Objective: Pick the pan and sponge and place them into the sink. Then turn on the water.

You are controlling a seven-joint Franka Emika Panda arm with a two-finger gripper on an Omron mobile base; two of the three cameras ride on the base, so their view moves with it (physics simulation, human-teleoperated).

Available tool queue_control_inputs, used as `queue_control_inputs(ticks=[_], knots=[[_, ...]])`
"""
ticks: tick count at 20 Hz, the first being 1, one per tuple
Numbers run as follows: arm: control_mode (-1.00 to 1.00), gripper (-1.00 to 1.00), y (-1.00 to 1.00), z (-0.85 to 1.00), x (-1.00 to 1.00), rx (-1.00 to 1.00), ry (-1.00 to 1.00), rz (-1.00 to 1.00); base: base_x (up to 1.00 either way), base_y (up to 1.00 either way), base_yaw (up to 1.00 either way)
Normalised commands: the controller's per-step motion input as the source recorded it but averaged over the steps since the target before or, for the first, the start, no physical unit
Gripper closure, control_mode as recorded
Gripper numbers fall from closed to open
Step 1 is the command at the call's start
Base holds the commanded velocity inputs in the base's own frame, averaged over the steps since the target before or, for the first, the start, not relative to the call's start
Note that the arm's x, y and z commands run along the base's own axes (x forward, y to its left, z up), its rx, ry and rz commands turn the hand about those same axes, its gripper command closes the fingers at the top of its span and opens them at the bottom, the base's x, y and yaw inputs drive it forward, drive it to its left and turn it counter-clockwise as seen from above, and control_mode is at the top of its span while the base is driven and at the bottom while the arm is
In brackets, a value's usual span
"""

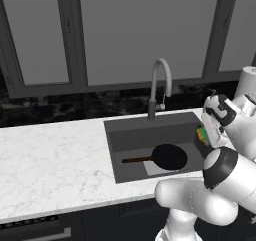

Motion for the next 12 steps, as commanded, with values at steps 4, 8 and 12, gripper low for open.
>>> queue_control_inputs(ticks=[4,8,12], knots=[[-1.0,1.0,-0.2,-0.56,0.4,0.05,0.1,0.0,0.0,0.0,0.0],[-1.0,1.0,-0.09,-0.42,0.34,0.05,0.03,0.0,0.0,0.0,0.0],[-1.0,1.0,0.0,-0.43,0.33,0.03,0.03,0.0,0.0,0.0,0.0]])
